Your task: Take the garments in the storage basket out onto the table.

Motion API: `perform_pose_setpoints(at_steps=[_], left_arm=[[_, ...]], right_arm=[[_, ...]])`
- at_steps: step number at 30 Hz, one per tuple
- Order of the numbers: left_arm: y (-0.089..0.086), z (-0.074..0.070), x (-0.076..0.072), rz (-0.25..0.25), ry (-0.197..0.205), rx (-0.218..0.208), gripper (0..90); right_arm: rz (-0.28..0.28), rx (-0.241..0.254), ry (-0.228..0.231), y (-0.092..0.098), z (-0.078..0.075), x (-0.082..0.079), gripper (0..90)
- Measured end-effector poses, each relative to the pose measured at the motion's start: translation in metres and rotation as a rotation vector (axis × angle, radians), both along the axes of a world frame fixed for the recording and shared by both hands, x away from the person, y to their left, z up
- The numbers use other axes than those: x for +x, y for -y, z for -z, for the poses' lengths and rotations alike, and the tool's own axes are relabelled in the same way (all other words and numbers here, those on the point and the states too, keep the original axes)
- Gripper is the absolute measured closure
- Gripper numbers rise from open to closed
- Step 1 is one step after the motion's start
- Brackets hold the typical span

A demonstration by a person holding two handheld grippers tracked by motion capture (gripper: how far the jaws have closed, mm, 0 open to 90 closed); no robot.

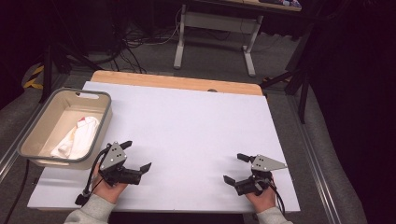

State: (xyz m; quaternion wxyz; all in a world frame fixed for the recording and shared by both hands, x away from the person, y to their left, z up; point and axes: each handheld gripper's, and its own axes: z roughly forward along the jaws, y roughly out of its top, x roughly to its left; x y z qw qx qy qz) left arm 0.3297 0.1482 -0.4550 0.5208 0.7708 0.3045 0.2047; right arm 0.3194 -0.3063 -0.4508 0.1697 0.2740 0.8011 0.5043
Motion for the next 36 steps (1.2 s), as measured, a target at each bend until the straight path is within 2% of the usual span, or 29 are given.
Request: perform_pose_setpoints(at_steps=[6,9,11,17,21,31,36], left_arm=[[0.000,-0.002,0.000,0.017,-0.025,-0.001,1.2],[-0.001,-0.003,0.000,0.023,-0.022,-0.003,1.2],[-0.001,-0.006,-0.001,0.023,-0.023,-0.012,1.2],[-0.002,-0.020,0.001,0.038,-0.022,0.010,1.4],[-0.004,-0.026,0.002,0.046,-0.036,-0.013,1.6],[-0.010,-0.045,0.002,0.050,-0.022,0.015,1.9],[-0.012,-0.049,0.004,0.048,-0.034,0.030,2.7]], right_arm=[[-0.001,-0.004,-0.001,0.000,0.000,0.000,0.3],[0.001,-0.006,0.000,0.000,0.000,0.000,0.3],[-0.001,-0.007,0.000,0.000,0.000,0.000,0.3],[0.001,-0.009,-0.001,-0.001,0.001,0.000,0.4],[0.000,-0.013,-0.001,-0.001,0.001,0.000,0.3],[0.000,-0.013,-0.001,-0.001,0.001,0.000,0.3],[0.000,-0.013,-0.001,-0.001,0.001,0.000,0.3]])
